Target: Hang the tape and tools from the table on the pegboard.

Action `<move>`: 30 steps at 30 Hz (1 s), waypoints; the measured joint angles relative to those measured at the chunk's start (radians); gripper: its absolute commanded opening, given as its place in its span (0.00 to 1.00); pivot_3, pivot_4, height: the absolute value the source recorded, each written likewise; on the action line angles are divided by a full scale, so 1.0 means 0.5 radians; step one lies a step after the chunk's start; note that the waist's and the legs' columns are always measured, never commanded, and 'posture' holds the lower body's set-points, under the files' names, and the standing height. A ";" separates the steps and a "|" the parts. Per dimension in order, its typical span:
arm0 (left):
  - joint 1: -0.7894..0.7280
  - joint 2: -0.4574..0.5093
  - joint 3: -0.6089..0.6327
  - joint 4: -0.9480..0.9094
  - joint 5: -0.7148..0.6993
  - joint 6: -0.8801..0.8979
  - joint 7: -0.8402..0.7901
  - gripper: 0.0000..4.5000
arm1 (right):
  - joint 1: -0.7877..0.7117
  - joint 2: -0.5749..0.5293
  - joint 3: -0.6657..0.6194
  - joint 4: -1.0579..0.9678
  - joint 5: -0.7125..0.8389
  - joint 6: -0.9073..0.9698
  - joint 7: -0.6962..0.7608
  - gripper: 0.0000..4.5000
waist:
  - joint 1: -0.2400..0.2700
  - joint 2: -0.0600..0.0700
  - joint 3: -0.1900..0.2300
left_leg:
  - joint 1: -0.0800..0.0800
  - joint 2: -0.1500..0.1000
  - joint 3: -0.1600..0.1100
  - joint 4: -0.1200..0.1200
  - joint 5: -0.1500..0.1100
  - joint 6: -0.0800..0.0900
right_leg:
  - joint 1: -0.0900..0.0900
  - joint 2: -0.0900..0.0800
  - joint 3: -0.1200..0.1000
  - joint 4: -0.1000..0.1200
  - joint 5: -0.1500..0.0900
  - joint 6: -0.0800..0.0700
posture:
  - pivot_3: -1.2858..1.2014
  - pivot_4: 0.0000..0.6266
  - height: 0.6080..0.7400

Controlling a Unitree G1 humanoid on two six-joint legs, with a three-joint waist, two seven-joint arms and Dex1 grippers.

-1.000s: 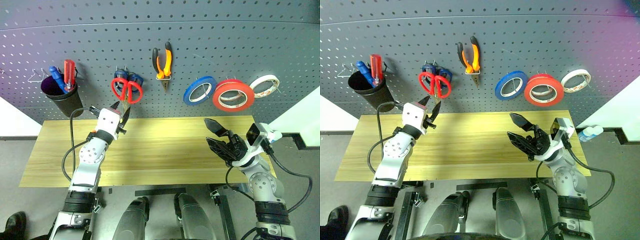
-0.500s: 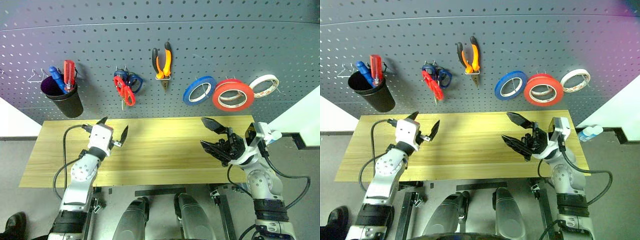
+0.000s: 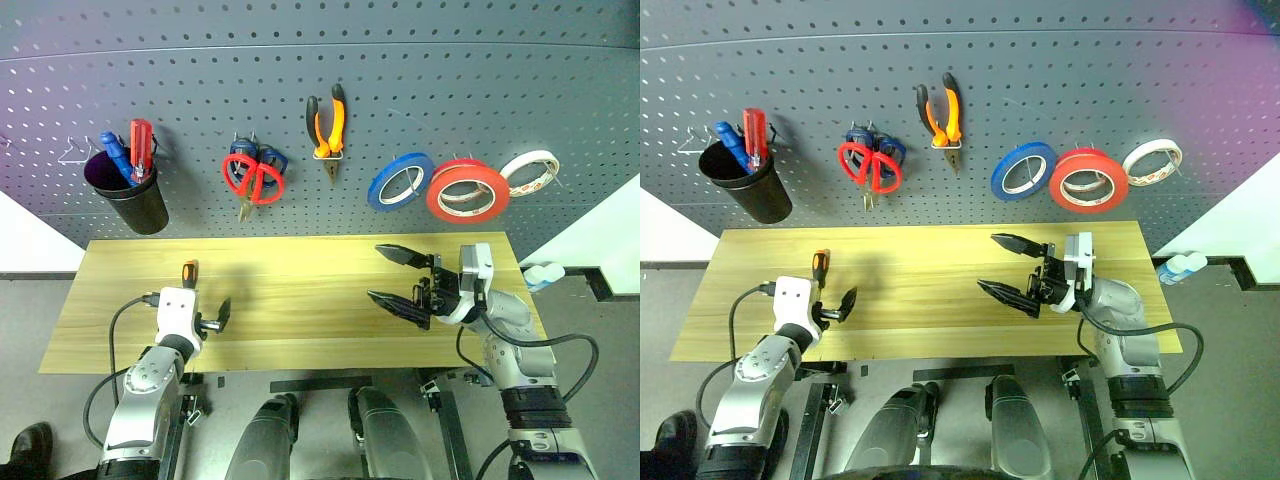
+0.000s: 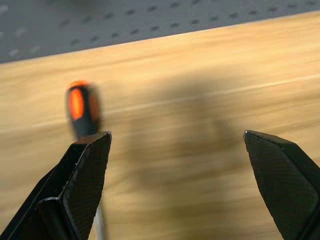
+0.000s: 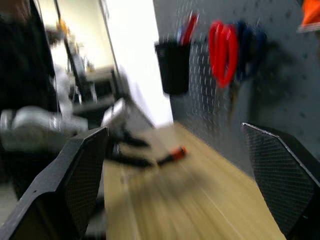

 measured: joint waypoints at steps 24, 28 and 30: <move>-0.538 0.163 0.066 0.662 0.054 0.135 0.098 0.98 | 0.136 -0.131 0.100 -0.041 -0.064 -0.274 0.108 1.00 | -0.008 -0.003 0.005 | 0.000 0.000 0.000 0.000 0.000 0.000 | 0.000 0.000 0.001 0.000 0.000 0.000 | 0.48 0.51 1.00; -0.538 0.169 0.066 0.662 0.071 0.137 0.099 0.98 | 0.198 -0.162 0.099 -0.115 -0.062 -0.266 0.081 1.00 | -0.007 -0.007 0.012 | 0.000 0.001 0.000 -0.001 0.000 0.000 | 0.000 0.000 0.001 0.000 0.000 0.000 | 0.48 0.55 1.00; -0.529 0.183 0.074 0.662 0.072 0.159 0.100 0.98 | 0.242 -0.176 0.100 -0.145 -0.062 -0.258 0.070 1.00 | -0.007 -0.007 0.016 | 0.000 0.001 0.000 -0.001 0.000 0.001 | 0.000 0.000 0.002 -0.001 0.000 0.000 | 0.48 0.56 1.00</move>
